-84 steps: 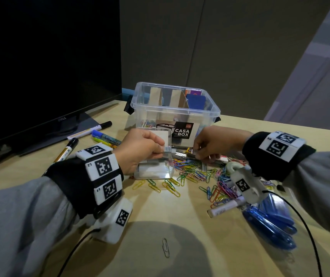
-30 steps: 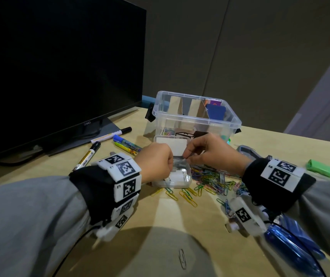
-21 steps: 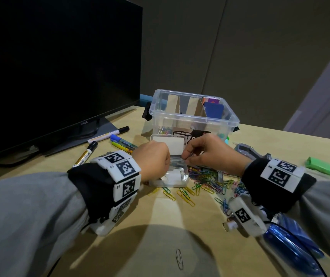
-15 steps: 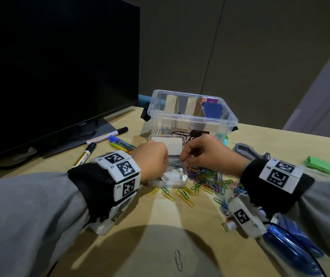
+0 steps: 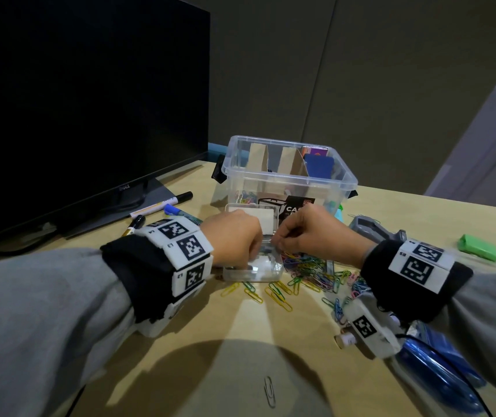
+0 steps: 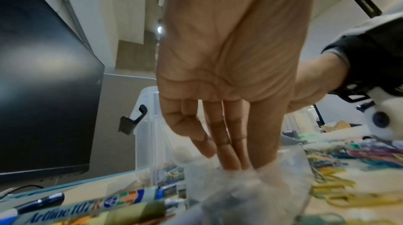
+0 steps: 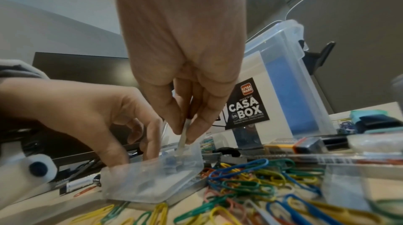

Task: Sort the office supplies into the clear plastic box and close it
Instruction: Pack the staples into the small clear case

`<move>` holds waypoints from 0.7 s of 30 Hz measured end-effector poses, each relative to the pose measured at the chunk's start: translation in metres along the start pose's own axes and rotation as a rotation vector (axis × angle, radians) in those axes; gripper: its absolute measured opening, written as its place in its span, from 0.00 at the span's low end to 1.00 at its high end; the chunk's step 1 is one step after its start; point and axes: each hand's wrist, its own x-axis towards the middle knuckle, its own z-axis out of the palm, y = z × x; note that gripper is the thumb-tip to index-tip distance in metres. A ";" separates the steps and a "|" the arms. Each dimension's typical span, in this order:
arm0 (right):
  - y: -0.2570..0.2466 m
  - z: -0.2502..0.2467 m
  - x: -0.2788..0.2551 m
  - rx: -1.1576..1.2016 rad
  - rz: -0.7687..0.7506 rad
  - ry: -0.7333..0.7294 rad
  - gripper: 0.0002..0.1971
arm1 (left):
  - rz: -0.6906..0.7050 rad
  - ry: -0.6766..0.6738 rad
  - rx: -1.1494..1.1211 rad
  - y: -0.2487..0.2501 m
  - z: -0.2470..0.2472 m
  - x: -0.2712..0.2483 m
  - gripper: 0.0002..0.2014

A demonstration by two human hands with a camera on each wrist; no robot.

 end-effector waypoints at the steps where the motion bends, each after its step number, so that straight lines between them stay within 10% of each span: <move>1: 0.000 0.000 0.000 -0.007 -0.001 -0.002 0.06 | 0.010 0.004 0.025 0.000 0.002 0.000 0.06; 21: 0.002 0.002 0.000 -0.172 -0.086 -0.010 0.10 | -0.062 0.045 0.197 -0.003 0.010 0.004 0.06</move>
